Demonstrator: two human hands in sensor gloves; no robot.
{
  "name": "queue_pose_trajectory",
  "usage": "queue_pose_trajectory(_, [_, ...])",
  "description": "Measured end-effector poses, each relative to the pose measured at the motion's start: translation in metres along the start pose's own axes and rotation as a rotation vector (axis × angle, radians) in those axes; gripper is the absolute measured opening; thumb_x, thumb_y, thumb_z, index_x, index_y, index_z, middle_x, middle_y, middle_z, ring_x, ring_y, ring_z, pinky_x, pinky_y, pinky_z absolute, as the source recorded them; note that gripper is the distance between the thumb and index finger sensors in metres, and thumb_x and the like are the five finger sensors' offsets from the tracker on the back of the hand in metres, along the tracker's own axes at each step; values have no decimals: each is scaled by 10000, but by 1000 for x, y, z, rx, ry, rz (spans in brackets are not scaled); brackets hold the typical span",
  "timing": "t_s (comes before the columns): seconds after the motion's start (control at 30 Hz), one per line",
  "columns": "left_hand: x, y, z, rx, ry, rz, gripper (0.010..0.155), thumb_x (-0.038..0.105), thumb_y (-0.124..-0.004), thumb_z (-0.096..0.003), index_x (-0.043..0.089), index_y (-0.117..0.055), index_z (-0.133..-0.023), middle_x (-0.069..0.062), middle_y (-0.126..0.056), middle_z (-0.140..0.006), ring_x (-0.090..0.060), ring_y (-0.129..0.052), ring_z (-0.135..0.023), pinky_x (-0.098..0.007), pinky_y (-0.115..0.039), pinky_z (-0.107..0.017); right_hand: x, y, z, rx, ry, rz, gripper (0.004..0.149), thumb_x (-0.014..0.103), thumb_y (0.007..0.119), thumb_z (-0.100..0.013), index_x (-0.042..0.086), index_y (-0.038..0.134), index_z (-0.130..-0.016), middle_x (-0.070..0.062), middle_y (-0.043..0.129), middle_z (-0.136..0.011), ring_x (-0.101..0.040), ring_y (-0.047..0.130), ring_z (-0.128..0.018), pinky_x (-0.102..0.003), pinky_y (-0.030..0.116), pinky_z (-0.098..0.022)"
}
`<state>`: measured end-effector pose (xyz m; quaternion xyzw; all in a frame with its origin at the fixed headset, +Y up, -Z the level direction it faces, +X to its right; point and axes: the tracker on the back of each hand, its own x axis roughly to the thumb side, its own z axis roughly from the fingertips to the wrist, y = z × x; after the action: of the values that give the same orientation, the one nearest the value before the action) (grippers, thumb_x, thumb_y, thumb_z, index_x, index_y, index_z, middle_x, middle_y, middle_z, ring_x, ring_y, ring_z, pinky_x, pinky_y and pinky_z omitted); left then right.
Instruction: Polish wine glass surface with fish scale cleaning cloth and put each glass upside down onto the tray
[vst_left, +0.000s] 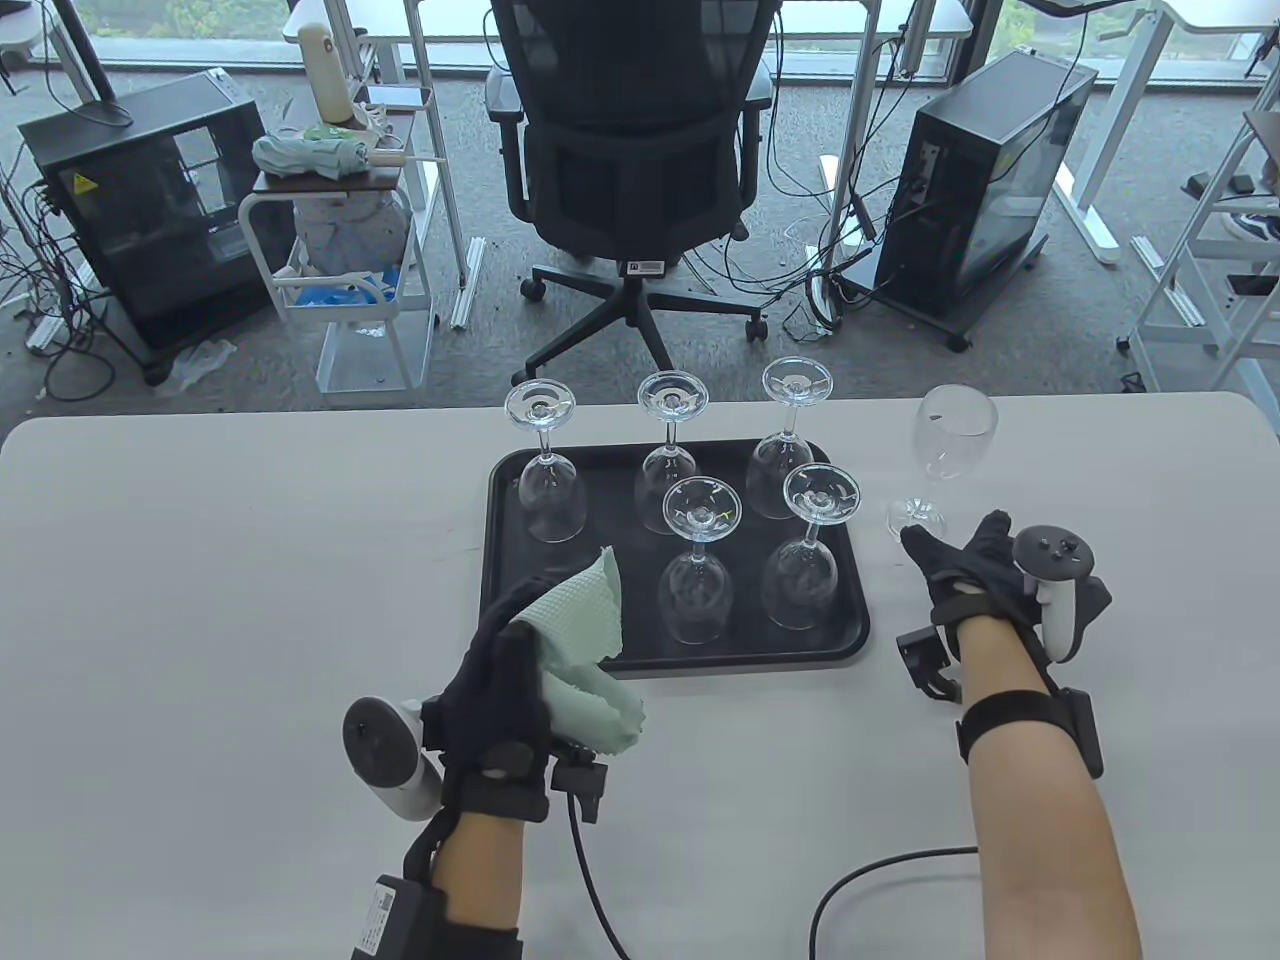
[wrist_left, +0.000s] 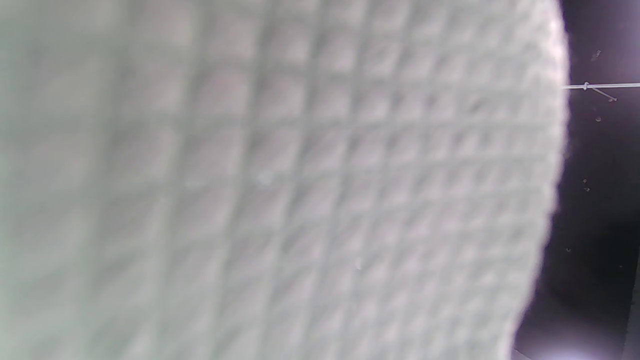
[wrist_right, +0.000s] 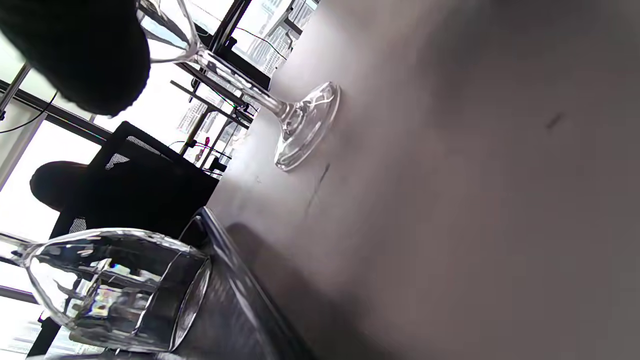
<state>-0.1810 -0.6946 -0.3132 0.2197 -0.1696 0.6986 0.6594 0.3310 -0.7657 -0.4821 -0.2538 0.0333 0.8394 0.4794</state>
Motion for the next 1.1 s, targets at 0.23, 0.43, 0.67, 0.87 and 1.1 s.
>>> queue_pose_trajectory(0.23, [2, 5, 0, 6, 1, -14, 540, 570, -596, -569, 253, -721, -988, -40, -722, -1074, -369, -790, -930, -588, -821, -546, 17, 21, -45, 52, 34, -56, 1021, 652, 876, -461, 282, 178, -1108, -171, 150, -1162, -468, 65, -991, -656, 214, -676])
queue_pose_trajectory(0.43, [2, 6, -1, 1, -1, -10, 540, 571, -595, -569, 254, -721, -987, -40, -719, -1076, -371, -788, -932, -590, -817, -550, 17, 26, -57, -51, 94, -101, 634, 525, 830, -522, 324, 546, -1052, -154, 282, -1162, -441, 138, -1000, -583, 214, -685])
queue_pose_trajectory(0.67, [-1, 6, -1, 4, 15, -2, 541, 576, -593, -569, 258, -722, -988, -34, -724, -1075, -363, -793, -931, -587, -814, -555, 0, 3, -44, -114, 9, -216, 429, 400, 884, -484, 344, 794, -899, -124, 539, -1121, -449, 329, -1011, -613, 351, -686])
queue_pose_trajectory(0.87, [-8, 3, 1, 5, 42, 29, 539, 578, -593, -568, 266, -720, -989, -30, -722, -1077, -363, -786, -936, -588, -804, -566, 1, -31, -8, -148, -380, -187, 417, 363, 832, -504, 336, 747, -911, -121, 784, -1003, -418, 496, -1024, -711, 368, -670])
queue_pose_trajectory(1.1, [-9, -3, 2, -7, 41, 30, 541, 581, -588, -568, 272, -712, -994, -28, -712, -1085, -357, -745, -967, -604, -767, -605, 42, -35, 107, -240, -1070, 545, 476, 325, 880, -498, 321, 735, -952, -99, 882, -841, -350, 710, -912, -662, 545, -666])
